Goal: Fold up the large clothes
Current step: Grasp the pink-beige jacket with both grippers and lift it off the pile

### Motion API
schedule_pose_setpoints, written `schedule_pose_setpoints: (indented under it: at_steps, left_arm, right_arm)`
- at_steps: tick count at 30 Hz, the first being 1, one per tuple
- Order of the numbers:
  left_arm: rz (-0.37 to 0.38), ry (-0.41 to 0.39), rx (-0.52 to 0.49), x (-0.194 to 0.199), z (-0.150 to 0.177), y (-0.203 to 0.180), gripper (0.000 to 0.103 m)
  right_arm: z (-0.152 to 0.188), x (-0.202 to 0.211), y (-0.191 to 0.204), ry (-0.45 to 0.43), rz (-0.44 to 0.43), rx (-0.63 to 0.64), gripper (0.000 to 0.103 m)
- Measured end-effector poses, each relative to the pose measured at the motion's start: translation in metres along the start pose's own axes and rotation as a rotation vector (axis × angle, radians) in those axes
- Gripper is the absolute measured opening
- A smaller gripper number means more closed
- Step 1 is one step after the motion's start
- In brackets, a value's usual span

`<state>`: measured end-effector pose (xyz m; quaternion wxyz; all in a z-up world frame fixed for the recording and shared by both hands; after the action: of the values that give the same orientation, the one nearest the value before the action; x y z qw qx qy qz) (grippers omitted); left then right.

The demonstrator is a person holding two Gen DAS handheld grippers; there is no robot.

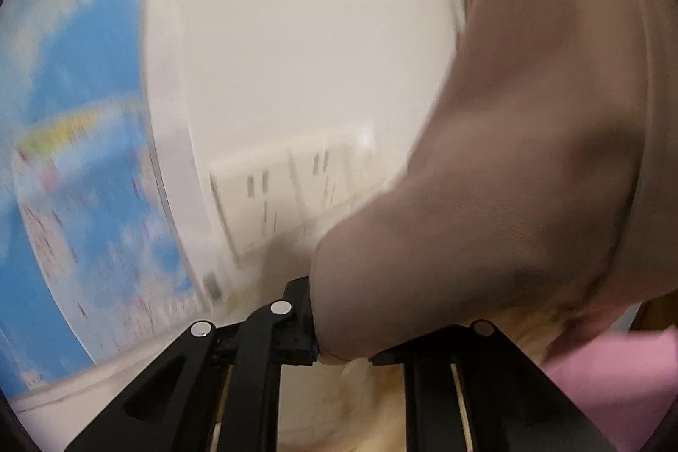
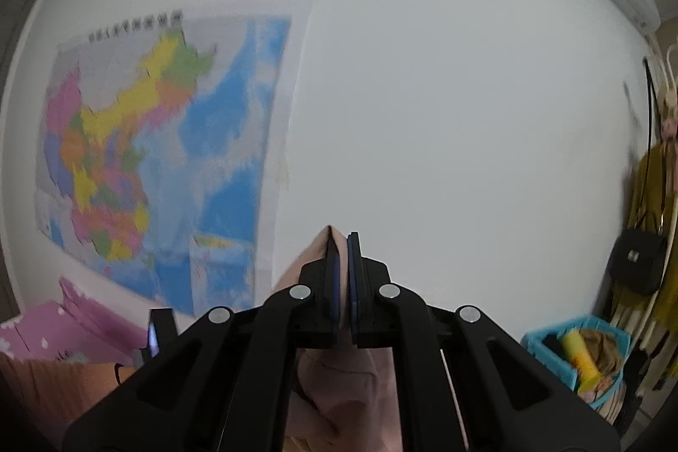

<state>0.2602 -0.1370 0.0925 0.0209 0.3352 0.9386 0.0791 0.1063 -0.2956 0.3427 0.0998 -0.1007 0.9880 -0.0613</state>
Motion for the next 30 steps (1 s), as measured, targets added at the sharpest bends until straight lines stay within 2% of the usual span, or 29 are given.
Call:
schedule_pose_setpoints:
  at_steps: [3, 6, 9, 11, 15, 16, 19, 21, 23, 24, 25, 26, 27, 28, 29, 30]
  left_arm:
    - [0.022, -0.093, 0.063, 0.04, -0.064, 0.007, 0.013]
    - [-0.022, -0.196, 0.142, 0.09, -0.121, 0.027, 0.013]
    - [-0.066, -0.272, 0.188, 0.146, -0.167, 0.038, 0.013]
    - [-0.105, -0.324, 0.17, 0.203, -0.192, 0.039, 0.013]
    - [-0.22, -0.338, 0.107, 0.302, -0.212, 0.027, 0.012]
    - [-0.245, -0.331, 0.104, 0.317, -0.212, 0.027, 0.011]
    - [-0.314, -0.251, 0.075, 0.376, -0.201, 0.02, 0.011]
    - [-0.346, -0.171, 0.041, 0.382, -0.181, 0.015, 0.011]
    - [-0.391, -0.053, 0.037, 0.401, -0.137, 0.01, 0.01]
    - [-0.406, 0.031, 0.038, 0.4, -0.107, 0.01, 0.01]
    - [-0.412, 0.076, 0.071, 0.404, -0.087, 0.015, 0.01]
    - [-0.412, 0.129, 0.106, 0.4, -0.067, 0.024, 0.008]
    - [-0.454, 0.183, 0.128, 0.398, -0.043, 0.038, 0.005]
    - [-0.5, 0.195, 0.14, 0.406, -0.035, 0.046, 0.003]
    - [-0.546, 0.205, 0.151, 0.408, -0.024, 0.06, 0.003]
    - [-0.565, 0.209, 0.167, 0.41, -0.017, 0.072, 0.003]
  right_arm:
    - [-0.049, 0.026, 0.006, -0.076, -0.003, 0.026, 0.003]
    - [-0.108, 0.068, 0.014, -0.181, -0.003, 0.053, 0.003]
    - [-0.142, 0.112, 0.016, -0.253, -0.028, 0.025, 0.003]
    - [-0.15, 0.135, 0.019, -0.271, -0.043, 0.007, 0.003]
    - [-0.148, 0.175, 0.024, -0.289, -0.098, -0.084, 0.0]
    - [-0.146, 0.186, 0.024, -0.305, -0.115, -0.126, 0.0]
    - [-0.139, 0.213, 0.031, -0.342, -0.229, -0.241, 0.0]
    - [-0.11, 0.206, 0.054, -0.278, -0.274, -0.275, 0.0]
    - [-0.059, 0.184, 0.084, -0.139, -0.371, -0.356, 0.0]
    - [-0.034, 0.172, 0.097, -0.073, -0.387, -0.384, 0.0]
    - [0.008, 0.155, 0.118, 0.032, -0.39, -0.382, 0.001]
    - [0.05, 0.144, 0.141, 0.127, -0.447, -0.394, 0.001]
    - [0.077, 0.138, 0.155, 0.204, -0.483, -0.418, 0.005]
    - [0.112, 0.133, 0.174, 0.307, -0.507, -0.417, 0.02]
    - [0.146, 0.135, 0.193, 0.374, -0.538, -0.42, 0.038]
    - [0.166, 0.137, 0.204, 0.422, -0.564, -0.444, 0.048]
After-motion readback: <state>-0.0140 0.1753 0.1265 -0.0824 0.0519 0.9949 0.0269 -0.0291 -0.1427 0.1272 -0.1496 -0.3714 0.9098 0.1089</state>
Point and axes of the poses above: each gripper's, at about its wrist camera, not at the fingertips, and x roughly against the way its jaws point, y to its left, z to its underside, the point moved 7 cm from there along -x, roughly the way its jaws point, and after that the axes turned 11 degrees about -y, right-handed, at the moved point
